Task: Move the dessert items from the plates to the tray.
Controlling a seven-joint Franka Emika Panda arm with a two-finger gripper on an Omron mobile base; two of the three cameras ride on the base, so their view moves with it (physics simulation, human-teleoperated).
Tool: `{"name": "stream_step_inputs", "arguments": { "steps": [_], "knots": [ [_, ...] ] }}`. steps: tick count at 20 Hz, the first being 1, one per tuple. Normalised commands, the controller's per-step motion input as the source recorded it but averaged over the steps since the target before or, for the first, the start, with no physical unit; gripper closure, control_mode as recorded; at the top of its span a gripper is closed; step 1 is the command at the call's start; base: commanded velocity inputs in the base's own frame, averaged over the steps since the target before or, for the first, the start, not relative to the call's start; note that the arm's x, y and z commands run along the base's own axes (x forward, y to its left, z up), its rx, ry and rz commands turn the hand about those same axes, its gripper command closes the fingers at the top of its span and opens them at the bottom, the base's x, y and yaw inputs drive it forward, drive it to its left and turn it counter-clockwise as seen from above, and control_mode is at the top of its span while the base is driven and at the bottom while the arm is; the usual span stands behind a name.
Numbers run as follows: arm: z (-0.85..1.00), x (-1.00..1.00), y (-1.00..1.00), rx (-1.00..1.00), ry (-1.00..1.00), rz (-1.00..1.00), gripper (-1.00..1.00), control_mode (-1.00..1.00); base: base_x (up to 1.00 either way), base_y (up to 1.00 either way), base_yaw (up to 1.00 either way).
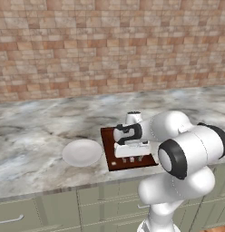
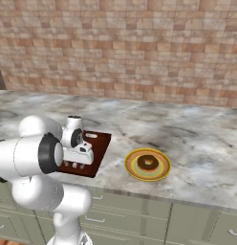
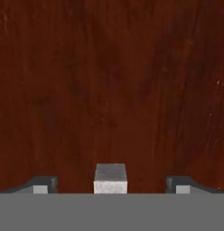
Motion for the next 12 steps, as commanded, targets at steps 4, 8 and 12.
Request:
{"name": "stream_step_inputs", "arguments": {
  "steps": [4, 8, 12],
  "knots": [
    [0.33, -0.24, -0.04, 0.0, -0.01, 0.0, -1.0, -1.0, 0.0, 0.0, 0.0],
    [0.37, -0.18, -0.12, 0.0, -0.01, 0.0, -1.0, -1.0, 0.0, 0.0, 0.0],
    [0.34, -0.11, -0.27, 0.0, -0.06, 0.01, -1.0, -1.0, 0.0, 0.0, 0.0]
  ]
}}
